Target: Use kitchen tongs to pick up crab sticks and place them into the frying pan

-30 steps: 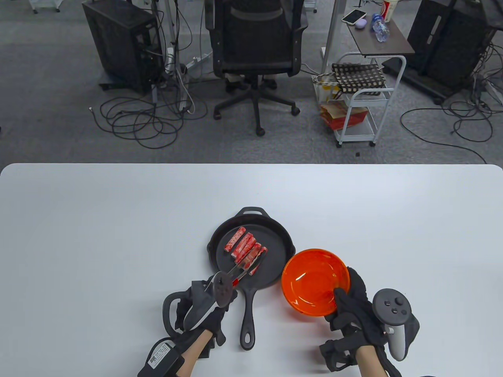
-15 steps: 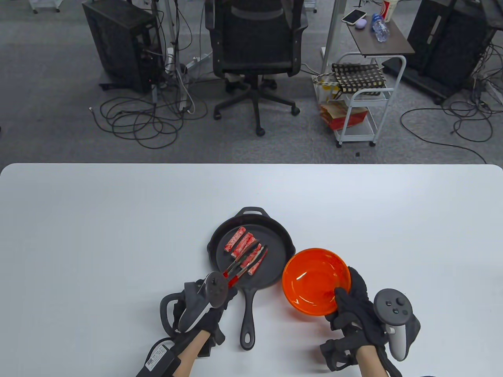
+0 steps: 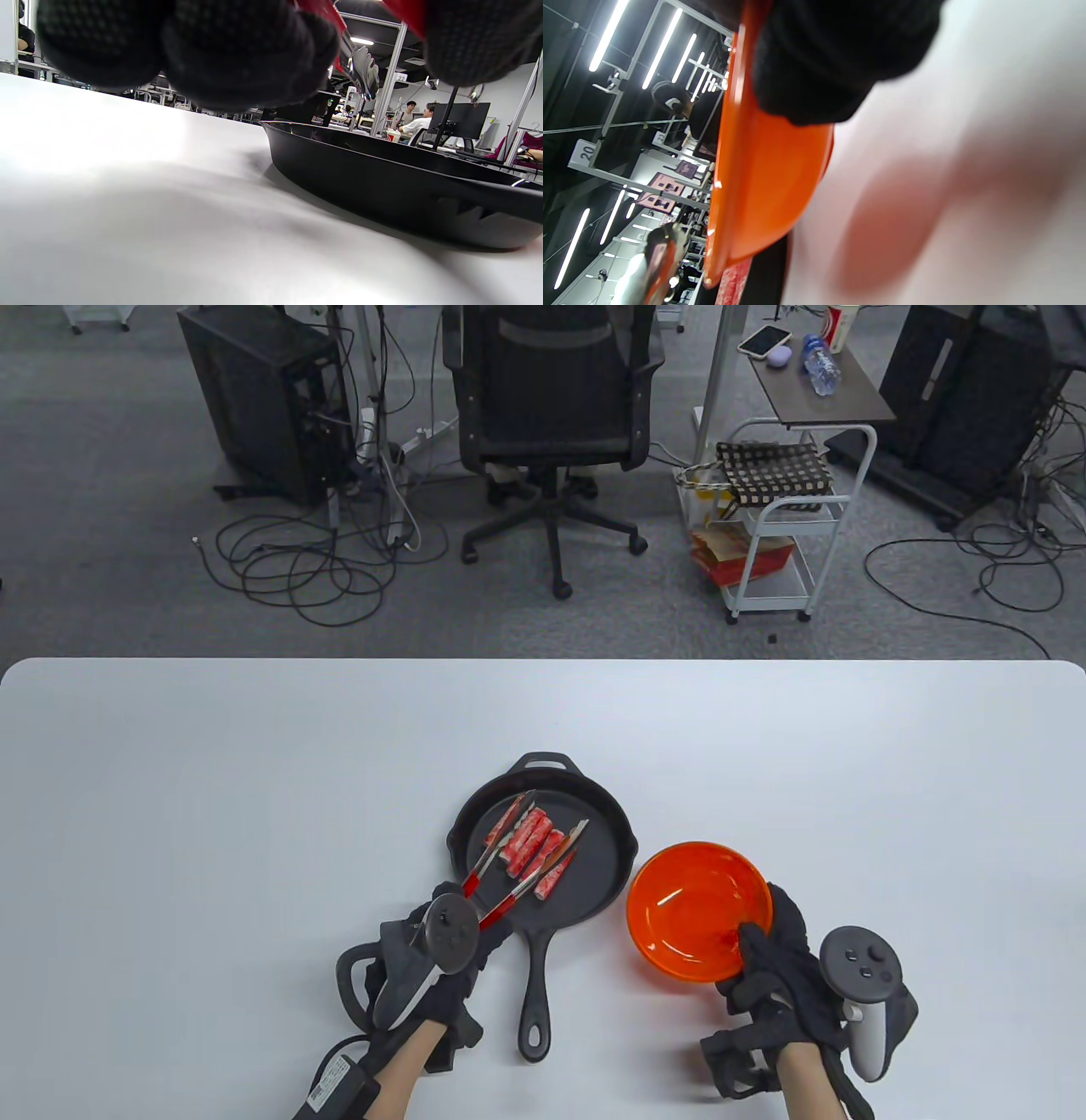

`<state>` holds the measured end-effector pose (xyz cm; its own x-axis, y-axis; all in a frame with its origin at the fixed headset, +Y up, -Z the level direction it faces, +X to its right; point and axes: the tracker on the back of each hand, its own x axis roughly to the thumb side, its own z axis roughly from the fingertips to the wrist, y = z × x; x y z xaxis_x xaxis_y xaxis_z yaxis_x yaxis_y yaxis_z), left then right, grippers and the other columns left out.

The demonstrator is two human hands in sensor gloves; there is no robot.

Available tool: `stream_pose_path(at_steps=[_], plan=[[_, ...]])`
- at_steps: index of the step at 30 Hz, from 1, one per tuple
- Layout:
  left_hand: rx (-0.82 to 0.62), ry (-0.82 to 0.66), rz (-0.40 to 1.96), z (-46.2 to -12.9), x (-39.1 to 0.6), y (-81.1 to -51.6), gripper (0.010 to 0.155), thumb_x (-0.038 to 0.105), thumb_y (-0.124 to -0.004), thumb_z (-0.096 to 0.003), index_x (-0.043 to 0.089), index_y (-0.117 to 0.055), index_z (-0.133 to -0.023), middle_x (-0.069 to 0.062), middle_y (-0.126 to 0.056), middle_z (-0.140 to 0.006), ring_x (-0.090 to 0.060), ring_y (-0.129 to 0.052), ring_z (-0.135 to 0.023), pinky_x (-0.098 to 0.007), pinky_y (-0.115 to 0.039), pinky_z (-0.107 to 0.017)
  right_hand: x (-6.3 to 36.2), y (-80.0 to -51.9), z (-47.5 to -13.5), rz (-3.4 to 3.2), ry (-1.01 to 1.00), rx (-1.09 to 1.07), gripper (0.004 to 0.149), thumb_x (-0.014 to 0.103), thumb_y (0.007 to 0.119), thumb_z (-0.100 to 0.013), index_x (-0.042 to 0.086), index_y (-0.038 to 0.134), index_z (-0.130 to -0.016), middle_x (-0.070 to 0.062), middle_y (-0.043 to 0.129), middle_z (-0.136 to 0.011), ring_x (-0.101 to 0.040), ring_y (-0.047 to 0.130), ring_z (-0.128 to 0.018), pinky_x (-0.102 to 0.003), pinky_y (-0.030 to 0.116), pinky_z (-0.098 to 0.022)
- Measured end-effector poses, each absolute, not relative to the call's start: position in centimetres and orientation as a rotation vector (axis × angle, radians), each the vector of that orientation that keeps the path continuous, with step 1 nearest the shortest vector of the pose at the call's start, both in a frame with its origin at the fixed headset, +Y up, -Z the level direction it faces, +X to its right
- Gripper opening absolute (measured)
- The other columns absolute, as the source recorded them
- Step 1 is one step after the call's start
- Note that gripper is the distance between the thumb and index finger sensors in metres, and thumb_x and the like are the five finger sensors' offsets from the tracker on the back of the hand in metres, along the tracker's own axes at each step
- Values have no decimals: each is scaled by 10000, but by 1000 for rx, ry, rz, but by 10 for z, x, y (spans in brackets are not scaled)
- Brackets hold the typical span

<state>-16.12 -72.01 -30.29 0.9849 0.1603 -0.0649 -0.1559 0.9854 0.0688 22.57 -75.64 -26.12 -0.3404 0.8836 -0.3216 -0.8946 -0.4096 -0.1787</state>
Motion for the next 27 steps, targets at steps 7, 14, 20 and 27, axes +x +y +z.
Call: stream_pose_path(at_steps=[7,14,20,27], plan=[[66,66,170,-302,-161,-721,976,833,-781,-346,96,-766,-987,41,-1012,-626,-109,-1042,-234,-406,-900,-282,235,-766,-265,1942,74,-520,606,207,625,-592,65,389,-1133,-277,682,-1009,-203,1006,-277,-162,919,-111],[51,59,167,-302,-160,-723,972,833,-782,-348,106,-764,-992,43,-1012,-630,-110,-1042,-236,-409,-899,-284,242,-777,-269,1982,119,-592,589,207,627,-592,65,427,-1127,-260,712,-998,-198,1002,-261,-168,911,-98],[49,62,176,-302,-161,-723,972,835,-779,-349,111,-758,-997,40,-1009,-640,-112,-1042,-241,-411,-899,-287,243,-781,-271,2025,146,-623,578,216,635,-591,48,467,-1117,-223,759,-975,-197,1000,-292,-192,912,-117],[36,63,185,-302,-161,-724,974,836,-778,-350,111,-753,-1001,41,-1008,-644,-114,-1043,-243,-413,-898,-289,241,-776,-272,2212,97,-650,588,224,646,-586,31,475,-1115,-210,776,-958,-194,1005,-349,-212,919,-157]])
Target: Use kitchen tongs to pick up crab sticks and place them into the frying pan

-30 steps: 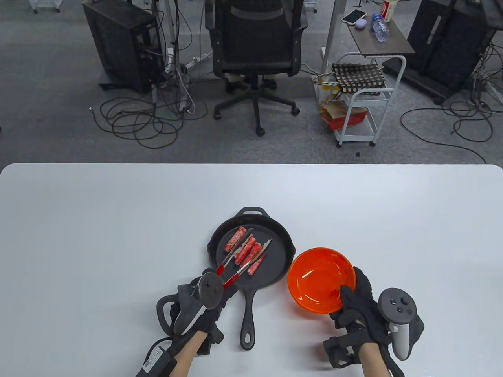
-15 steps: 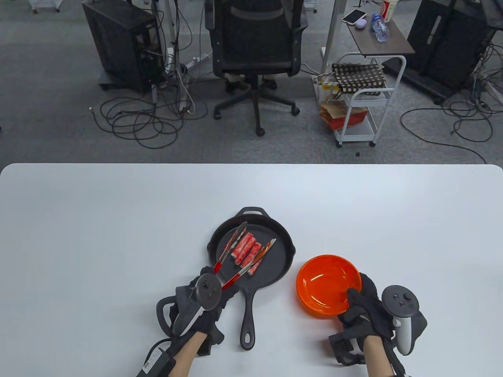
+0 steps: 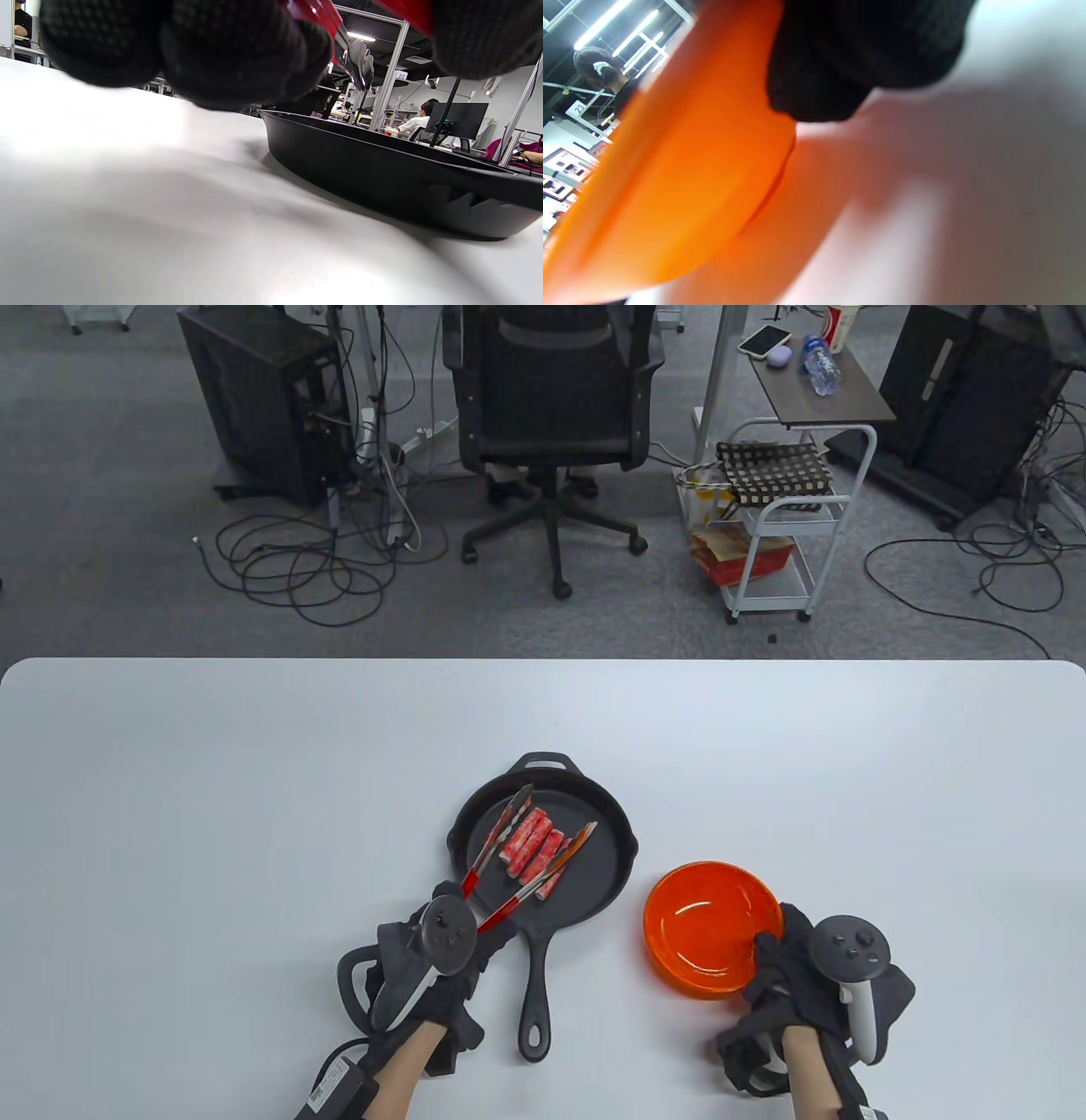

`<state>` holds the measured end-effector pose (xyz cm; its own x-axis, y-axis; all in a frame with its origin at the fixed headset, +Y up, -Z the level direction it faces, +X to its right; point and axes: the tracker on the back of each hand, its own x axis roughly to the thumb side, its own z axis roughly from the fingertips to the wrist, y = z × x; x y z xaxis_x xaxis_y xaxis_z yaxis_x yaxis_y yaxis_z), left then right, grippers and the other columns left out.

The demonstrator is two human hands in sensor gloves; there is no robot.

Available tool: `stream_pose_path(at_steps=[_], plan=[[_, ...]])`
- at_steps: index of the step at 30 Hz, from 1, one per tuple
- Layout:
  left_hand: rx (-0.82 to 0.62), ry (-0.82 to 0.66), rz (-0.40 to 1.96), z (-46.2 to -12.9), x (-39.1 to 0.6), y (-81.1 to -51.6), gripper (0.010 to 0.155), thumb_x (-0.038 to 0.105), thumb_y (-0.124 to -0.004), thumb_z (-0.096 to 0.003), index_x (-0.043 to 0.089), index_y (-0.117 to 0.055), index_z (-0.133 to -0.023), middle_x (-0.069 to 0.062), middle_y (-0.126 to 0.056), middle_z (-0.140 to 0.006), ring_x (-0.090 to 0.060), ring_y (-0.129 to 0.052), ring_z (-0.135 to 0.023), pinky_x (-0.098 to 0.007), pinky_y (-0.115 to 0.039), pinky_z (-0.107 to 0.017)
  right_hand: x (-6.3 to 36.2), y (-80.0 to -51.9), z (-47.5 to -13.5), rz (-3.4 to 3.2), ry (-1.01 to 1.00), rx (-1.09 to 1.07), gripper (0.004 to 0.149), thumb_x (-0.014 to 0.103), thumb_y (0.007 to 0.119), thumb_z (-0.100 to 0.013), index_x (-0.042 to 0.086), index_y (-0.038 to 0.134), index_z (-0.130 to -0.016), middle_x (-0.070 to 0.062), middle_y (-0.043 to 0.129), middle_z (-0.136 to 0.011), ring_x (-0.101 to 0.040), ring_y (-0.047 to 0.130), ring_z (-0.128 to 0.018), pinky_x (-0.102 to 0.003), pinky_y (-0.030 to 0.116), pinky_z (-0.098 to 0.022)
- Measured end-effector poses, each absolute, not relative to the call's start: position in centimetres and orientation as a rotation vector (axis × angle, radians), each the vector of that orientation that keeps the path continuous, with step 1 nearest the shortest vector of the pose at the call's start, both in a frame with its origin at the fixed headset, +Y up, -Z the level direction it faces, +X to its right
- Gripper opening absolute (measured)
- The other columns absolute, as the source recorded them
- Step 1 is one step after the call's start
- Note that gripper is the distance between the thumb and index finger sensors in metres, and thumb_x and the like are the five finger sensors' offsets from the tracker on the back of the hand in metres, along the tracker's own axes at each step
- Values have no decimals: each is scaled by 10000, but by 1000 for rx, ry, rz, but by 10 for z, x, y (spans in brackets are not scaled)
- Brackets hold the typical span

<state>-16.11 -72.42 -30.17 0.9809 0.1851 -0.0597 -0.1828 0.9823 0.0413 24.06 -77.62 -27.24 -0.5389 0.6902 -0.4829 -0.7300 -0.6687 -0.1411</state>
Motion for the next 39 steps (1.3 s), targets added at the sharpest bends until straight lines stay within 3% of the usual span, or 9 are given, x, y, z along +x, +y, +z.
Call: stream_pose_path(at_steps=[8,12,18,28,36,39], plan=[[30,66,188,-302,-162,-724,978,836,-777,-351,108,-750,-1004,37,-1005,-650,-118,-1043,-246,-415,-897,-291,237,-772,-273,2371,82,-653,628,248,641,-589,-18,424,-1115,-247,729,-986,-244,1008,-444,-267,929,-226],[25,65,190,-302,-162,-725,979,837,-776,-352,109,-748,-1005,36,-1005,-652,-119,-1044,-248,-416,-897,-293,231,-765,-273,2507,75,-605,681,341,609,-608,-11,367,-1138,-303,639,-1039,-355,964,-630,-368,914,-336],[22,70,194,-303,-163,-725,982,837,-775,-352,106,-744,-1008,33,-1004,-656,-121,-1044,-251,-417,-897,-295,214,-744,-267,2792,-124,-453,712,419,584,-612,44,332,-1162,-341,425,-1126,-565,605,-940,-590,755,-557],[33,67,210,-302,-163,-720,987,836,-773,-356,100,-737,-1012,29,-1003,-661,-125,-1045,-253,-421,-895,-297,176,-722,-256,3074,-432,74,747,584,530,-579,175,369,-1183,-242,415,-1191,-564,453,-1030,-701,572,-667],[53,137,264,-298,-191,-693,984,825,-769,-371,95,-719,-1029,13,-998,-678,-139,-1045,-258,-433,-891,-298,170,-725,-256,3032,-344,171,778,642,489,-569,207,346,-1198,-237,400,-1207,-573,426,-1043,-737,537,-666],[93,192,195,-291,-210,-688,976,795,-750,-409,88,-649,-1074,-7,-966,-758,-138,-1042,-286,-435,-889,-311,169,-725,-255,3017,-335,182,776,639,490,-569,207,348,-1198,-236,407,-1207,-572,433,-1042,-736,539,-665]])
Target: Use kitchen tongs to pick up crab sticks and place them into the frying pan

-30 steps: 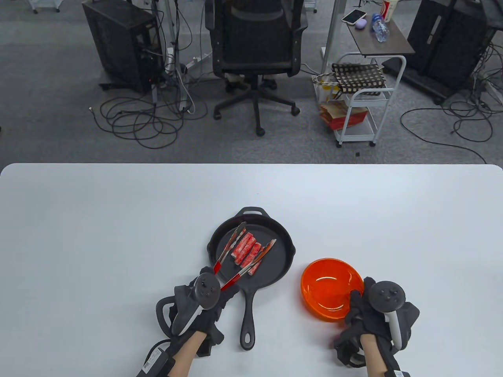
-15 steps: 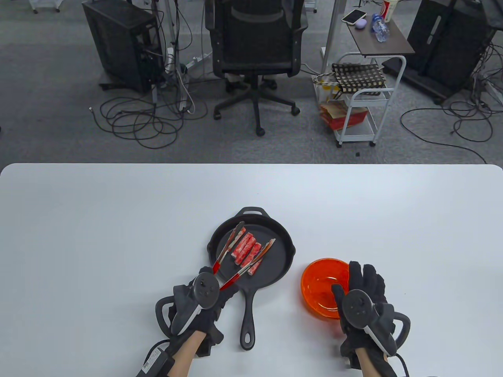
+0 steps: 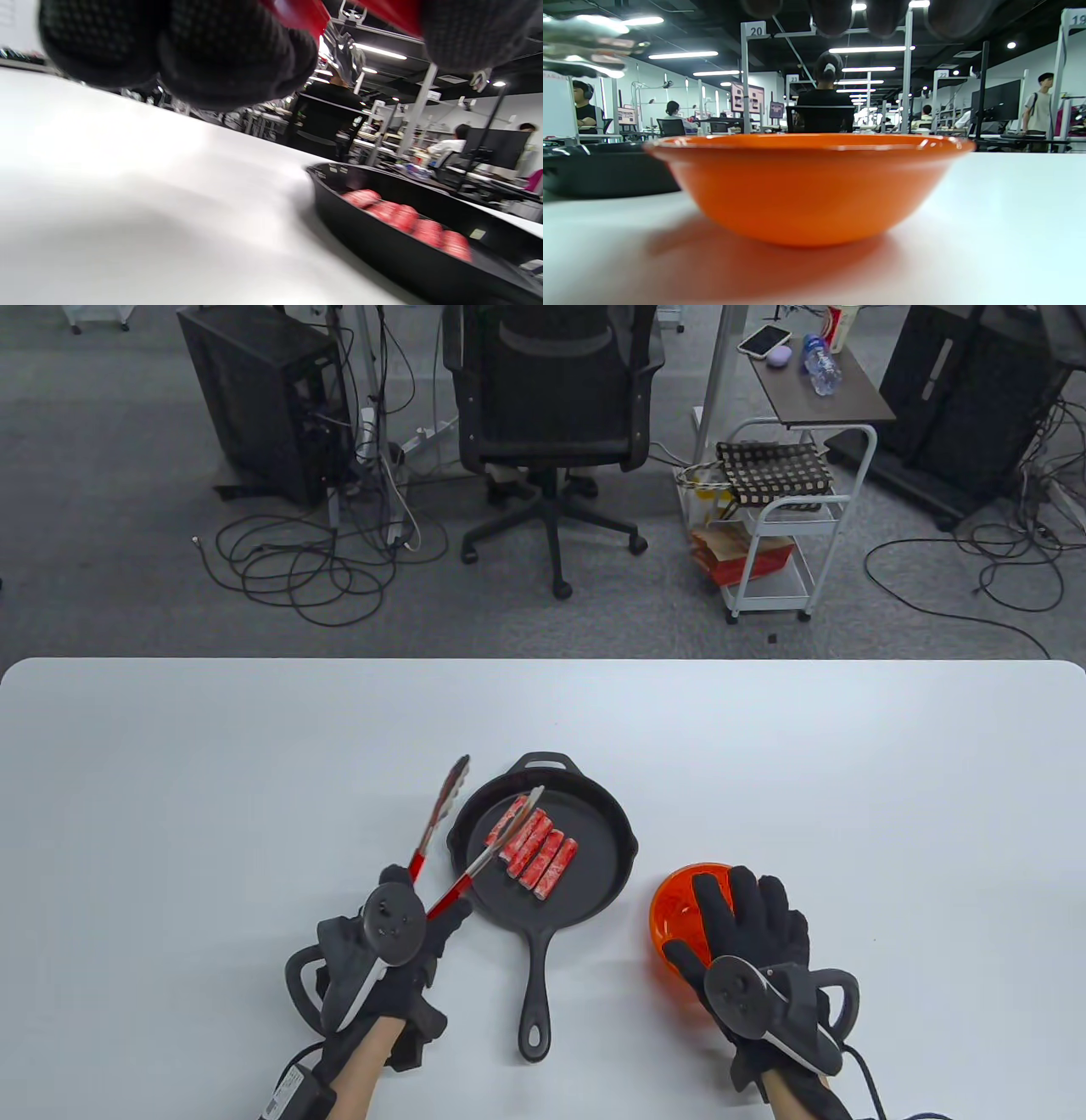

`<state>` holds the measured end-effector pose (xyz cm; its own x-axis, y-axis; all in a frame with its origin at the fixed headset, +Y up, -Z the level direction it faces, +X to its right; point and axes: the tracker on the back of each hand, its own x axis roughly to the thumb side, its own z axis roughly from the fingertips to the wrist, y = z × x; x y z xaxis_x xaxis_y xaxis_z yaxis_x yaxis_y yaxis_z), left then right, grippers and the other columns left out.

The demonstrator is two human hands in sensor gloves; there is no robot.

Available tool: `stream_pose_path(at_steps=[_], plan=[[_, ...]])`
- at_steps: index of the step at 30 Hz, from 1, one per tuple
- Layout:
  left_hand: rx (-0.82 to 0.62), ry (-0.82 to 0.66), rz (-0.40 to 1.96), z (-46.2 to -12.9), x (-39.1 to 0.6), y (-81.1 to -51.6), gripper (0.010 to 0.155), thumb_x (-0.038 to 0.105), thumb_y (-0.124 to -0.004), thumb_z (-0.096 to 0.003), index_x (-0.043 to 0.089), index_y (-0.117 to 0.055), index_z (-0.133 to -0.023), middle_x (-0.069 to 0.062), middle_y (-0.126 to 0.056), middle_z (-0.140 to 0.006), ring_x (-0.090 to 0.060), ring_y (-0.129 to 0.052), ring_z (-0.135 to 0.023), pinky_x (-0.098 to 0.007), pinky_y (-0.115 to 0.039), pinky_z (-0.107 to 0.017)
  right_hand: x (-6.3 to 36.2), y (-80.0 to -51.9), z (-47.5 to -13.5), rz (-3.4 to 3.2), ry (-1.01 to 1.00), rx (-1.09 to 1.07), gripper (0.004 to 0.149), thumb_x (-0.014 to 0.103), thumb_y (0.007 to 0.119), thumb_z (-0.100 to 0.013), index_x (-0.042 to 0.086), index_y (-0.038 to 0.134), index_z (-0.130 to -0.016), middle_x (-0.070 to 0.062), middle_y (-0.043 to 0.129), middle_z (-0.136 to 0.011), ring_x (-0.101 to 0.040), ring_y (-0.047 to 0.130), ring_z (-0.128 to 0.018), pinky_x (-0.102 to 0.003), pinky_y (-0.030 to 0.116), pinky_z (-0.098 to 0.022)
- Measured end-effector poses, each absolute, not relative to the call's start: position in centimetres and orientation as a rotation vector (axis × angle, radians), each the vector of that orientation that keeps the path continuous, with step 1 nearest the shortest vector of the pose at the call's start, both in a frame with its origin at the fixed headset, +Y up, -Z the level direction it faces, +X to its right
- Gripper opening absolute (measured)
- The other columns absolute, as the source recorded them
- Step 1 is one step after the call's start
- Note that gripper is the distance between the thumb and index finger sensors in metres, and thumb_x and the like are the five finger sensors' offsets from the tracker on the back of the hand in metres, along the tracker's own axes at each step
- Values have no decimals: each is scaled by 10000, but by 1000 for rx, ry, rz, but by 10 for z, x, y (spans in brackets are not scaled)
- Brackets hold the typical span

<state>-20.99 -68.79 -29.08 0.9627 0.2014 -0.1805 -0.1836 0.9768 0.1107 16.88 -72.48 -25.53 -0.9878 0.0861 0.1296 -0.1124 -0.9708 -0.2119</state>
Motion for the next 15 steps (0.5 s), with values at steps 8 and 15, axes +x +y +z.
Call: stream_pose_path(at_steps=[8,15], plan=[[38,396,179,-279,-261,-727,943,715,-729,-468,47,-544,-1108,-62,-900,-860,-133,-1027,-287,-434,-885,-303,166,-725,-254,2990,-347,195,755,615,503,-576,202,362,-1193,-235,420,-1201,-563,448,-1040,-723,546,-669],[-33,442,150,-283,-271,-742,952,713,-721,-474,43,-511,-1117,-68,-875,-899,-133,-1024,-288,-434,-883,-302,166,-726,-254,2982,-316,190,754,612,505,-577,200,365,-1192,-234,425,-1199,-564,451,-1037,-723,550,-666]])
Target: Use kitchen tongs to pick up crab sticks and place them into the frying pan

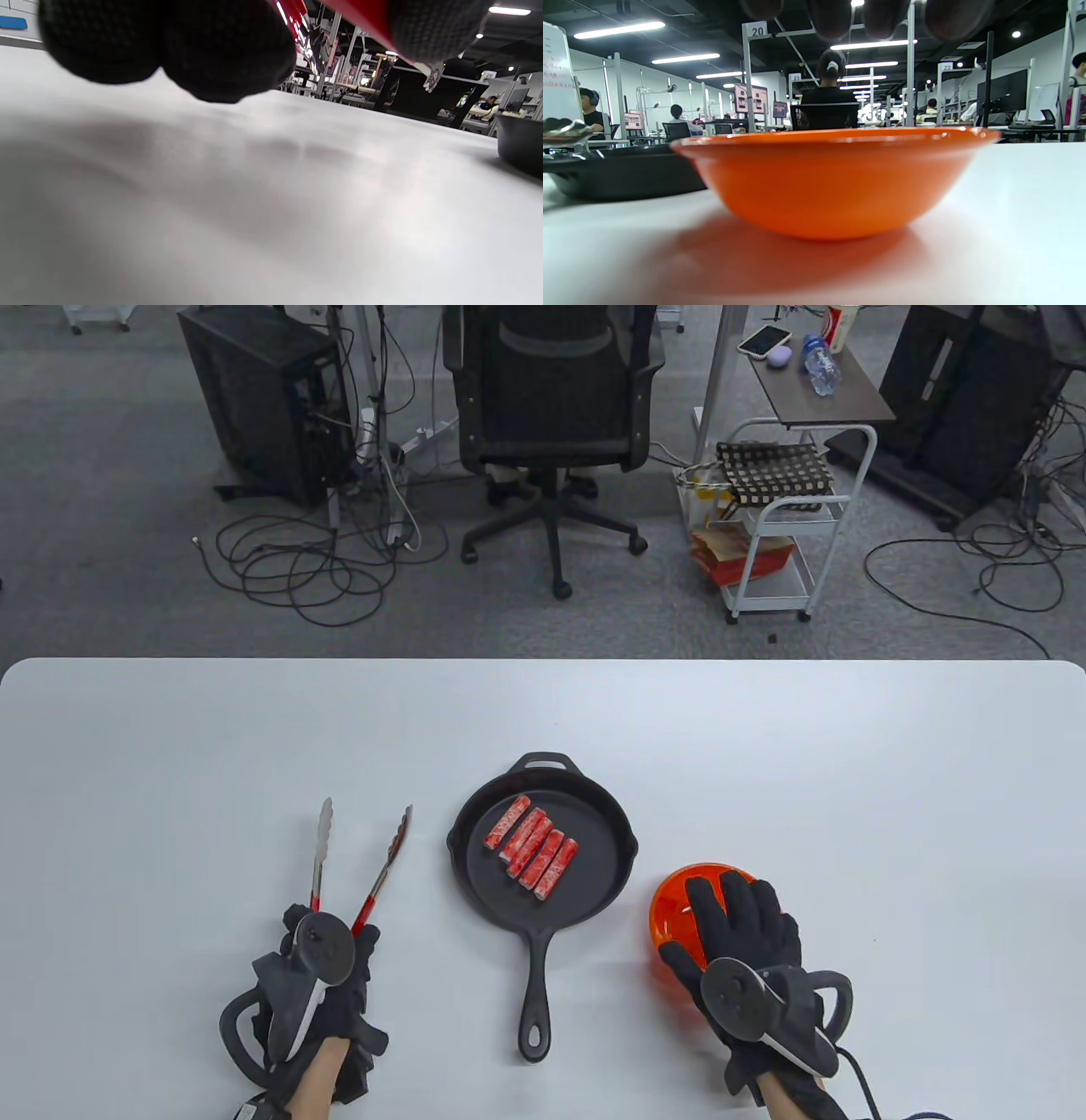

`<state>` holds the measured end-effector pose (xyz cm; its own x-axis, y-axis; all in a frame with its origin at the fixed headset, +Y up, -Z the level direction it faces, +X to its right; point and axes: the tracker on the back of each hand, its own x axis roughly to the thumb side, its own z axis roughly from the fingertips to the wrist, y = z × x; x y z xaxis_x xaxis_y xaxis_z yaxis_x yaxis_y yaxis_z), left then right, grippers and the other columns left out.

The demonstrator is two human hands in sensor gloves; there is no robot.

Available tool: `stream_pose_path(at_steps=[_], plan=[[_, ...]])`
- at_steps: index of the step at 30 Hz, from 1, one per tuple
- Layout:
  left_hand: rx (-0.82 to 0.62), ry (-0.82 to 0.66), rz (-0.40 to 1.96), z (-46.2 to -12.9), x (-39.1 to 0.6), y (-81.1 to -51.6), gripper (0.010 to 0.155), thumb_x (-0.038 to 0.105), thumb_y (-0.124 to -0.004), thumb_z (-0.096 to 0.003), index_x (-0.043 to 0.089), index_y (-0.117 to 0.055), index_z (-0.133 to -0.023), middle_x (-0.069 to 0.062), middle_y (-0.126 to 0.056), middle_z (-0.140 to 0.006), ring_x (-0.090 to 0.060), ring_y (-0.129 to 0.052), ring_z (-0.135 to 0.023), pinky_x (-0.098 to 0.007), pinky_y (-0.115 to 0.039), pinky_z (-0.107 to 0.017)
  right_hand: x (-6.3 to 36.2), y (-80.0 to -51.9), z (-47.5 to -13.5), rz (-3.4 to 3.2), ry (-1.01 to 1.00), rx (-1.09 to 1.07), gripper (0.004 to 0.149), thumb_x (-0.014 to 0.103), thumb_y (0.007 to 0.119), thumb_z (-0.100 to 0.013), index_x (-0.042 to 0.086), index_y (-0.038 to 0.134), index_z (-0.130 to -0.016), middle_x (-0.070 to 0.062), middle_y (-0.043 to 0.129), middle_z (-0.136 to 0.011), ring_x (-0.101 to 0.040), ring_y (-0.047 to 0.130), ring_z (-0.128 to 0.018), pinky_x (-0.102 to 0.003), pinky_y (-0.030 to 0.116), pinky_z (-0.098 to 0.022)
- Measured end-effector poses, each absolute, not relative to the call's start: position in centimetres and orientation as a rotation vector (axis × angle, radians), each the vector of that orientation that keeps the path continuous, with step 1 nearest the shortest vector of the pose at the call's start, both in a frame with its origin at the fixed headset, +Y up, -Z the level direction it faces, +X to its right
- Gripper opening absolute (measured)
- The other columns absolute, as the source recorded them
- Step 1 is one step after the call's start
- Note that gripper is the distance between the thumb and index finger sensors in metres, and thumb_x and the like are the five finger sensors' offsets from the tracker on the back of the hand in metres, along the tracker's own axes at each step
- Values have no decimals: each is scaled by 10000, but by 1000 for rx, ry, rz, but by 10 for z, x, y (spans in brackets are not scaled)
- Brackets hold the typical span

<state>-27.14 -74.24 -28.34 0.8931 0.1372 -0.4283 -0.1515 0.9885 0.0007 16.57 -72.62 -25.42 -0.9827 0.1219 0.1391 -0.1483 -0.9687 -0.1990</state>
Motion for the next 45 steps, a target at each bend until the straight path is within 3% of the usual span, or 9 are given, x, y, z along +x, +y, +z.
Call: stream_pose_path(at_steps=[1,15,22,30,34,38,42,45], plan=[[-40,441,144,-284,-271,-744,949,704,-719,-479,39,-500,-1120,-128,-861,-910,-135,-1023,-291,-434,-883,-303,166,-726,-254,2981,-315,188,752,610,505,-577,200,365,-1192,-236,425,-1198,-565,453,-1036,-724,553,-663],[-153,453,52,-288,-266,-755,953,668,-693,-519,4,-410,-1141,-190,-790,-983,-207,-1043,-379,-463,-875,-319,165,-727,-254,2969,-297,191,746,601,509,-580,196,370,-1190,-238,431,-1195,-566,458,-1032,-718,556,-664],[-228,474,-56,-287,-263,-755,936,691,-692,-518,40,-464,-1151,-186,-808,-989,-354,-964,-669,-489,-856,-384,164,-727,-254,2975,-286,205,745,602,508,-579,199,368,-1190,-239,433,-1194,-567,457,-1032,-718,552,-667],[-259,477,-58,-288,-261,-755,917,680,-694,-522,71,-458,-1164,-174,-773,-1028,-381,-915,-749,-550,-814,-452,166,-727,-254,2959,-287,194,746,602,507,-579,195,370,-1190,-241,434,-1193,-568,458,-1031,-719,551,-665],[-281,447,18,-284,-265,-745,943,701,-676,-519,96,-401,-1189,-180,-658,-1135,-464,-773,-951,-624,-720,-581,166,-727,-254,2964,-283,200,750,606,505,-578,195,368,-1191,-242,437,-1193,-567,459,-1032,-722,549,-664],[-51,286,172,-274,-269,-723,917,669,-676,-523,123,-367,-1192,-190,-544,-1187,-504,-589,-1063,-682,-558,-675,167,-727,-254,2961,-275,200,758,614,498,-577,198,358,-1194,-242,433,-1195,-569,454,-1034,-724,541,-667],[295,24,271,-265,-262,-701,797,604,-686,-530,193,-457,-1173,-121,-635,-1159,-430,-676,-1051,-675,-573,-676,166,-727,-254,2969,-277,218,767,623,493,-574,201,346,-1198,-239,431,-1199,-570,446,-1037,-727,534,-670],[358,-93,200,-259,-249,-694,768,613,-672,-530,248,-458,-1171,-63,-642,-1168,-373,-683,-1076,-686,-556,-688,165,-727,-253,2982,-279,232,770,626,488,-574,204,338,-1200,-239,427,-1201,-569,442,-1039,-728,522,-674]])
